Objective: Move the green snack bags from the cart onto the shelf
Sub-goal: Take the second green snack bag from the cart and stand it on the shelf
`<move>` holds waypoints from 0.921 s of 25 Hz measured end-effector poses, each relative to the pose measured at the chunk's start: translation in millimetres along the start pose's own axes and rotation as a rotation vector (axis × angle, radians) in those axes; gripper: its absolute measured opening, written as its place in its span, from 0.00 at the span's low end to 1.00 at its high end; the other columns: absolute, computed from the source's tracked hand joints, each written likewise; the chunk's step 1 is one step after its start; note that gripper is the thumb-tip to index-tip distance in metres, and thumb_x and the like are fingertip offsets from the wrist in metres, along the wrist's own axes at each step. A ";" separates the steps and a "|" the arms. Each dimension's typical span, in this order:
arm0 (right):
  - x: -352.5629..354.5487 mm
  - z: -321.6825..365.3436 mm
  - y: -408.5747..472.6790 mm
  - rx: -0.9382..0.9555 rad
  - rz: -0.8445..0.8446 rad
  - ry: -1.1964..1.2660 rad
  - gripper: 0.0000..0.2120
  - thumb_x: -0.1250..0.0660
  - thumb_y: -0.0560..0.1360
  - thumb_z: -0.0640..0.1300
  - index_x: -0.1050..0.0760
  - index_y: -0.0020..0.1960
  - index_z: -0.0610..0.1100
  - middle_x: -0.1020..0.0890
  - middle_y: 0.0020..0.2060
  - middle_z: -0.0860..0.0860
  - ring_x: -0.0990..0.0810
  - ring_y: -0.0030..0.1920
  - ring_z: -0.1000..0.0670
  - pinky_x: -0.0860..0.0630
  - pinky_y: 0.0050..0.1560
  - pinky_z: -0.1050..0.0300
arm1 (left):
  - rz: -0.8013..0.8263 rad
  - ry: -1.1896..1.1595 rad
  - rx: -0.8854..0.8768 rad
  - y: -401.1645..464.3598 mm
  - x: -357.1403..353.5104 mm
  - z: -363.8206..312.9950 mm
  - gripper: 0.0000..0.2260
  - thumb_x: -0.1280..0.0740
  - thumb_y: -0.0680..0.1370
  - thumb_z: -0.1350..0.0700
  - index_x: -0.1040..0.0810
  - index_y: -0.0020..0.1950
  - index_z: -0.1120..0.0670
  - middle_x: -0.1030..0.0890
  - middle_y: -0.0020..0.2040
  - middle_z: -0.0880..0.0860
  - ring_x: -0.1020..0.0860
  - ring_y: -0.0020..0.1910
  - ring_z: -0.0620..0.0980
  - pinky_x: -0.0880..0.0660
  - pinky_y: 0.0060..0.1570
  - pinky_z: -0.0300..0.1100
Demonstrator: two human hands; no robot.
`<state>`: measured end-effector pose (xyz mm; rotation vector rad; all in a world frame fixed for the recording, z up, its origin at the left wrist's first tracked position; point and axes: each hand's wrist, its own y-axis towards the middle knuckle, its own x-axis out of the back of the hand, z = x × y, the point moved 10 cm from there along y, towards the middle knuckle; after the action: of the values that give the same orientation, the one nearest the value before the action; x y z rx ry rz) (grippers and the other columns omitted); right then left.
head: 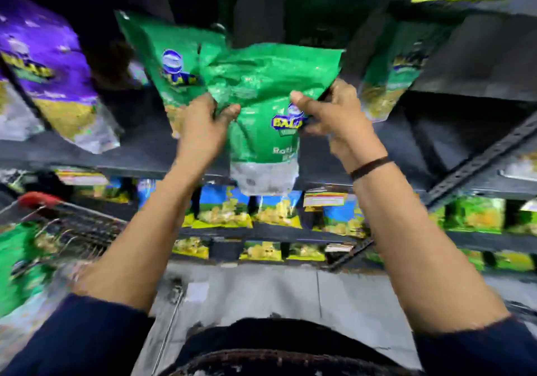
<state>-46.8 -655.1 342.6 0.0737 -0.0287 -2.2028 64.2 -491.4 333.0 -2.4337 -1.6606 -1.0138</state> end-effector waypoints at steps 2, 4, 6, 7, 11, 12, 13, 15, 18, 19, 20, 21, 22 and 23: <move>39.3 18.6 19.1 0.037 -0.071 0.016 0.13 0.34 0.71 0.31 0.30 0.53 0.40 0.19 0.31 0.56 0.22 0.25 0.62 0.28 0.21 0.68 | -0.029 -0.011 -0.024 29.1 -33.8 -24.4 0.21 0.36 0.73 0.50 0.25 0.53 0.67 0.20 0.53 0.69 0.22 0.54 0.62 0.29 0.51 0.53; 68.3 22.7 46.5 0.043 -0.125 0.019 0.14 0.33 0.71 0.33 0.33 0.54 0.41 0.20 0.39 0.50 0.21 0.27 0.61 0.26 0.23 0.66 | -0.020 -0.070 -0.028 57.3 -62.0 -41.3 0.16 0.35 0.73 0.53 0.24 0.52 0.66 0.19 0.52 0.68 0.22 0.52 0.61 0.29 0.50 0.50; 82.0 7.0 70.7 0.010 -0.155 0.009 0.16 0.32 0.70 0.35 0.33 0.55 0.39 0.21 0.48 0.44 0.19 0.34 0.57 0.24 0.25 0.63 | 0.028 -0.093 0.010 80.7 -87.6 -36.0 0.11 0.34 0.74 0.53 0.25 0.43 0.62 0.20 0.43 0.68 0.22 0.46 0.61 0.30 0.43 0.50; 86.5 -4.5 80.6 -0.008 -0.153 0.011 0.19 0.31 0.70 0.36 0.33 0.58 0.37 0.22 0.53 0.42 0.19 0.40 0.53 0.21 0.28 0.60 | 0.049 -0.079 0.031 88.8 -102.8 -26.8 0.09 0.34 0.74 0.54 0.26 0.40 0.60 0.21 0.41 0.68 0.23 0.45 0.60 0.30 0.42 0.50; 98.1 -49.0 89.4 -0.086 -0.226 0.007 0.22 0.31 0.71 0.42 0.34 0.61 0.40 0.25 0.61 0.42 0.25 0.57 0.46 0.23 0.54 0.50 | 0.184 -0.335 0.201 84.0 -146.7 -4.4 0.17 0.41 0.79 0.51 0.29 0.62 0.60 0.24 0.64 0.60 0.27 0.63 0.54 0.32 0.60 0.39; 98.7 -55.9 83.7 -0.063 -0.278 0.025 0.21 0.31 0.71 0.44 0.34 0.60 0.41 0.25 0.61 0.42 0.25 0.59 0.47 0.26 0.59 0.50 | 0.239 -0.471 0.270 79.8 -155.7 -4.9 0.20 0.46 0.79 0.44 0.28 0.63 0.56 0.23 0.63 0.55 0.26 0.63 0.50 0.34 0.63 0.38; 100.3 -67.7 78.2 -0.044 -0.345 0.063 0.21 0.31 0.71 0.46 0.33 0.60 0.41 0.25 0.61 0.42 0.26 0.60 0.46 0.29 0.63 0.50 | 0.298 -0.604 0.318 78.0 -165.1 -6.7 0.25 0.51 0.77 0.38 0.26 0.61 0.51 0.20 0.59 0.50 0.23 0.60 0.46 0.31 0.65 0.41; 91.4 -108.2 60.1 -0.118 -0.444 0.132 0.20 0.35 0.73 0.50 0.33 0.59 0.39 0.23 0.56 0.44 0.27 0.60 0.45 0.29 0.62 0.51 | 0.334 -0.740 0.390 78.3 -173.2 -5.6 0.32 0.64 0.75 0.34 0.23 0.53 0.46 0.16 0.47 0.42 0.19 0.47 0.38 0.22 0.52 0.38; 51.5 -155.6 44.7 -0.333 -0.279 0.150 0.27 0.45 0.73 0.61 0.35 0.64 0.45 0.27 0.58 0.49 0.30 0.60 0.48 0.32 0.66 0.46 | 0.222 -0.682 0.449 75.1 -168.4 9.8 0.33 0.67 0.75 0.35 0.23 0.43 0.46 0.16 0.30 0.41 0.20 0.29 0.35 0.25 0.28 0.28; 49.6 -158.5 47.6 -0.326 -0.250 0.170 0.29 0.46 0.72 0.64 0.35 0.65 0.46 0.27 0.61 0.49 0.29 0.61 0.48 0.33 0.68 0.43 | 0.132 -0.660 0.493 75.2 -162.0 24.6 0.33 0.65 0.75 0.35 0.23 0.42 0.48 0.18 0.24 0.44 0.21 0.24 0.39 0.26 0.25 0.29; 58.6 -155.5 53.2 -0.297 -0.286 0.182 0.30 0.46 0.71 0.65 0.34 0.65 0.46 0.27 0.64 0.48 0.28 0.64 0.47 0.34 0.70 0.42 | 0.039 -0.634 0.531 74.0 -154.1 36.5 0.34 0.63 0.76 0.35 0.22 0.41 0.52 0.20 0.20 0.47 0.23 0.22 0.43 0.26 0.25 0.33; 71.6 -150.1 58.3 -0.261 -0.331 0.173 0.30 0.46 0.72 0.65 0.34 0.66 0.47 0.28 0.66 0.47 0.29 0.66 0.47 0.35 0.71 0.42 | -0.032 -0.584 0.556 75.3 -150.1 50.1 0.35 0.60 0.76 0.34 0.22 0.41 0.56 0.21 0.19 0.49 0.23 0.23 0.47 0.26 0.29 0.37; 81.4 -143.2 55.4 -0.259 -0.360 0.168 0.28 0.47 0.75 0.63 0.35 0.67 0.46 0.30 0.69 0.47 0.32 0.68 0.47 0.37 0.72 0.42 | -0.071 -0.516 0.547 77.9 -148.0 59.2 0.35 0.58 0.75 0.34 0.22 0.44 0.58 0.20 0.23 0.51 0.22 0.28 0.51 0.24 0.35 0.41; 89.9 -142.9 52.9 -0.269 -0.390 0.172 0.26 0.48 0.77 0.59 0.38 0.69 0.46 0.33 0.70 0.48 0.34 0.70 0.47 0.38 0.72 0.42 | -0.067 -0.535 0.546 79.3 -151.7 65.5 0.35 0.55 0.74 0.32 0.22 0.49 0.59 0.17 0.33 0.53 0.20 0.37 0.54 0.23 0.46 0.45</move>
<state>-48.1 -757.9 198.7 0.1257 0.4088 -2.5583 129.8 -626.5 228.1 -2.3716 -1.8348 0.1318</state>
